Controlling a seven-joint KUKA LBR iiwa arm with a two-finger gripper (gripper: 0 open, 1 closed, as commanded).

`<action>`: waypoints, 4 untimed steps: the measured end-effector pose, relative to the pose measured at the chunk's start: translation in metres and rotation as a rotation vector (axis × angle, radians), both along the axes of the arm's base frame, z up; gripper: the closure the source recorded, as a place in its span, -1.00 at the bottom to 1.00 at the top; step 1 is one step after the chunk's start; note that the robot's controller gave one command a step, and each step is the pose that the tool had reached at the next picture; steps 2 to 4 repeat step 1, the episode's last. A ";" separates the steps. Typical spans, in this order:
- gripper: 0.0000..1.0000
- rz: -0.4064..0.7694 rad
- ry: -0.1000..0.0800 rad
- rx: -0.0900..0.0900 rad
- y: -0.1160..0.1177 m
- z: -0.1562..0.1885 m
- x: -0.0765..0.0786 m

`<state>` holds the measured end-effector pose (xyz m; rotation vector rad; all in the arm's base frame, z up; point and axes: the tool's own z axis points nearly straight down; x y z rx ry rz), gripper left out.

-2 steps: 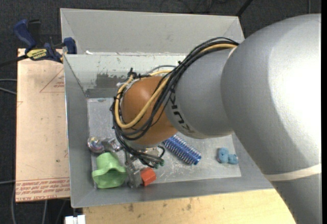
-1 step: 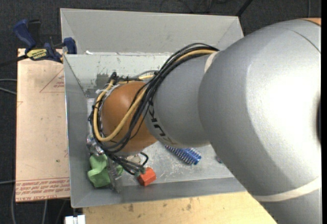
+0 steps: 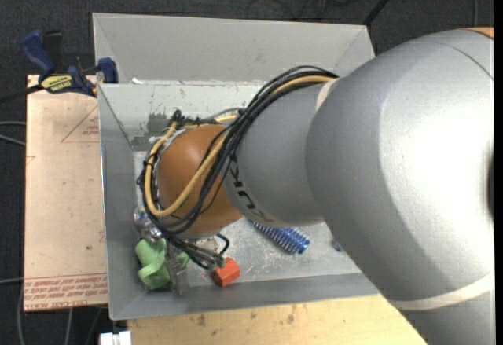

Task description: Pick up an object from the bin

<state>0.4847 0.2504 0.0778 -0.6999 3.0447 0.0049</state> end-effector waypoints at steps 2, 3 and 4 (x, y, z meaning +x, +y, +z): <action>1.00 -0.079 0.006 -0.001 -0.012 0.158 0.027; 1.00 -0.079 0.006 -0.001 -0.012 0.158 0.027; 1.00 -0.079 0.006 -0.001 -0.012 0.158 0.027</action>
Offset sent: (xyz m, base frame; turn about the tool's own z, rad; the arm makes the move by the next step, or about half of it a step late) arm 0.0245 -0.0132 0.1540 0.0788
